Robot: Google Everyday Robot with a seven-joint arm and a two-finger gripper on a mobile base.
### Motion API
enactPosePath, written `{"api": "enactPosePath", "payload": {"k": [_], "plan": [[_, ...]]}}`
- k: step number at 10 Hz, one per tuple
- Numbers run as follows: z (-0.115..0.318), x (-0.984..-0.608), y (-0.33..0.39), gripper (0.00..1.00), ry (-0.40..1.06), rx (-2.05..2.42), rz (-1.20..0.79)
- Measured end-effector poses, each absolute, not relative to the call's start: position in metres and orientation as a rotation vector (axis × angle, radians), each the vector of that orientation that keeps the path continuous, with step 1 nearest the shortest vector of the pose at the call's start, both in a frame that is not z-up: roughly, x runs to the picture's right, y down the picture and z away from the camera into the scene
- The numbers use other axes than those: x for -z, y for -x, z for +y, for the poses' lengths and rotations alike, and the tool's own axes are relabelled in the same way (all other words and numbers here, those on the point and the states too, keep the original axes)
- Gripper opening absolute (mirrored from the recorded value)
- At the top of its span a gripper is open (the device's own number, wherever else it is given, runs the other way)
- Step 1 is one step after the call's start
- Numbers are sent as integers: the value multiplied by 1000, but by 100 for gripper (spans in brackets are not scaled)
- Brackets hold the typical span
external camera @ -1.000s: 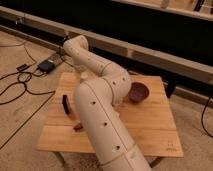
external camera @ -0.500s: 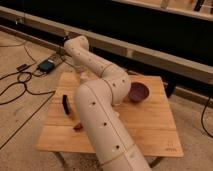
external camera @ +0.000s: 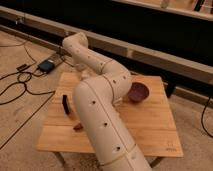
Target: Place the ceramic cup over the eraser
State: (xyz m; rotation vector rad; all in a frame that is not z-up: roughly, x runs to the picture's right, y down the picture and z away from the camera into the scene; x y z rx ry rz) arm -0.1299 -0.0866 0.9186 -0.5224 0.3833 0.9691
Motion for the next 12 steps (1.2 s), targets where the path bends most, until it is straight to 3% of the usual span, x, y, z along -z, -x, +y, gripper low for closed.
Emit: {"api": "enactPosePath", "payload": {"k": [7,12], "plan": [[-107,-807,159,0,420,-939,339],[-71,-740,192,0,445,-940,250]]}}
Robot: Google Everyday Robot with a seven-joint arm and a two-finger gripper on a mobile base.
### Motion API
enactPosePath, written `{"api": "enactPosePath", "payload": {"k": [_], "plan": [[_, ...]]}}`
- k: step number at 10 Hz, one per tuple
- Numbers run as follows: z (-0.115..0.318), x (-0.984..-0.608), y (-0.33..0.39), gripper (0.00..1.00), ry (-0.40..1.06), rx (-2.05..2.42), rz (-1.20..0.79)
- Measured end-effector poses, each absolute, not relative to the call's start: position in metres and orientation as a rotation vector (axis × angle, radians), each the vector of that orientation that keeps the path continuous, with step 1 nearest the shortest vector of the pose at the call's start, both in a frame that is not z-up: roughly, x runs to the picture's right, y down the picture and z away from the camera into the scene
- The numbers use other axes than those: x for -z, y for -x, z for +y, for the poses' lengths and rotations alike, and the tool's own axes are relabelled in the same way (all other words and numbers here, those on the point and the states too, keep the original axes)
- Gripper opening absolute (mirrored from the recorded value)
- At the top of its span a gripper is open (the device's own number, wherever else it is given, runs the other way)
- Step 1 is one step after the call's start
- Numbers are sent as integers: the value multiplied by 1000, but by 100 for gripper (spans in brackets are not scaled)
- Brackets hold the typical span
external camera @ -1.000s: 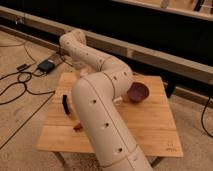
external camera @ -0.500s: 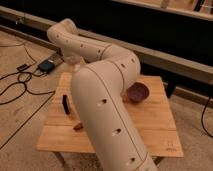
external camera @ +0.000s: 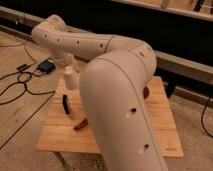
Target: Place the ceramic cup over the eraser
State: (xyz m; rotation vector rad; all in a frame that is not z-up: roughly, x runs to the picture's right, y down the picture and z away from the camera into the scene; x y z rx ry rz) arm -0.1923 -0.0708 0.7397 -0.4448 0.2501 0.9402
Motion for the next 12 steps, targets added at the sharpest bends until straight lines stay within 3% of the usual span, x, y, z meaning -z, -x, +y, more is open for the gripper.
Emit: {"api": "enactPosePath", "payload": {"k": [4,12], "plan": [[-34,-726,206,0,523,-962,192],[8,-740,225,0,646,-880,151]]}}
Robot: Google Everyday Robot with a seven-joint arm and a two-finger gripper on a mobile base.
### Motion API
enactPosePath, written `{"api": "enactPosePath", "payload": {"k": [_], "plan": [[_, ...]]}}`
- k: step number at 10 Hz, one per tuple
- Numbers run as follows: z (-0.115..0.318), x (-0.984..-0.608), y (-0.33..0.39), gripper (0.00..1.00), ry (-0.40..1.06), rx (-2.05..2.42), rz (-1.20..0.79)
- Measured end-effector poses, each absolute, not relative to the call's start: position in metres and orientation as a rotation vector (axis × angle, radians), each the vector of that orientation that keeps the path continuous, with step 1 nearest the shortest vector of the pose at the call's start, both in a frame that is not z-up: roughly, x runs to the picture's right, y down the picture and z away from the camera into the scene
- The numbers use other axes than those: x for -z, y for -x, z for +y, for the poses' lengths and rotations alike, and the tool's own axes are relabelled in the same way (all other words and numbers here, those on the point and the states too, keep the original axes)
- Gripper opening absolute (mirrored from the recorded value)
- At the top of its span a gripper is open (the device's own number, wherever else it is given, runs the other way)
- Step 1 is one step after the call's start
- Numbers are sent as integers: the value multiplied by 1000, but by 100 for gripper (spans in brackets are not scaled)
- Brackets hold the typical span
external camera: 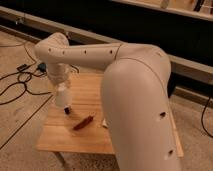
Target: Place the ceramic cup over the eraser
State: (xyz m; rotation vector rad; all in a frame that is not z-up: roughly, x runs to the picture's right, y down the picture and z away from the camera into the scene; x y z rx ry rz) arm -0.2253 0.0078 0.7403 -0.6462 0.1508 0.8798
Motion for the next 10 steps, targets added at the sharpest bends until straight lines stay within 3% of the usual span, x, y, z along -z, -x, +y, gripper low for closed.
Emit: {"api": "enactPosePath", "payload": {"k": [10], "plan": [[38,-800,226,0,685,-804,234]]}}
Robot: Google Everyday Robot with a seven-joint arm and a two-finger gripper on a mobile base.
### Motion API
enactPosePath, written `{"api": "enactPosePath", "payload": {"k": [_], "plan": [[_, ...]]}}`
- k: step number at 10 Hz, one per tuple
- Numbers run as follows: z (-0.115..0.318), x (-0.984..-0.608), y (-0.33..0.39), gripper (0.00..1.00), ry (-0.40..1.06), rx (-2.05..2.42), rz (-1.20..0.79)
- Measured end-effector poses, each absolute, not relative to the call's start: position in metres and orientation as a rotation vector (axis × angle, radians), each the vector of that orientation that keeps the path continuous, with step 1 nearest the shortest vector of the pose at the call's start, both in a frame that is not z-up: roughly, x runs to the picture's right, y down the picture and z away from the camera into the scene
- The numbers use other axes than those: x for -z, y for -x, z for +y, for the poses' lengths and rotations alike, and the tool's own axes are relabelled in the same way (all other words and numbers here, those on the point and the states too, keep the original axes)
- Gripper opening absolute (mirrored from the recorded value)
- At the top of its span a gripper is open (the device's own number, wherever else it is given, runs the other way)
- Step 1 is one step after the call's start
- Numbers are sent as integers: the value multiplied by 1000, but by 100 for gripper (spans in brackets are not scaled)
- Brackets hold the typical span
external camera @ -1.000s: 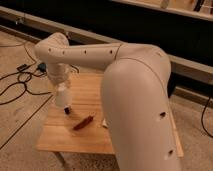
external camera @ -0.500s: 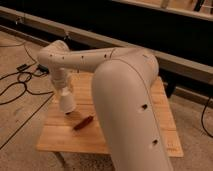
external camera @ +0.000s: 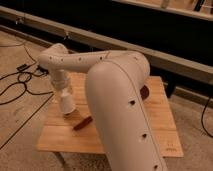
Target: Place the ceramic cup over the eraser
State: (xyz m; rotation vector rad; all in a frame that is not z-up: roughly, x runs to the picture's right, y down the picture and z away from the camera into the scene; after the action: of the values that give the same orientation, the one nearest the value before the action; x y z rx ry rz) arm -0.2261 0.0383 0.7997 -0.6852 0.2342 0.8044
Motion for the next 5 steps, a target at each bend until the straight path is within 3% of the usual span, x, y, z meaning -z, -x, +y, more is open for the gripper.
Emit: {"api": "enactPosePath", "payload": {"k": [2,3,5], "plan": [[40,-806,228,11,679,-799,235],[44,-813,222,27,672,-796,247],[48,-820,217,44,670,-799,258]]}}
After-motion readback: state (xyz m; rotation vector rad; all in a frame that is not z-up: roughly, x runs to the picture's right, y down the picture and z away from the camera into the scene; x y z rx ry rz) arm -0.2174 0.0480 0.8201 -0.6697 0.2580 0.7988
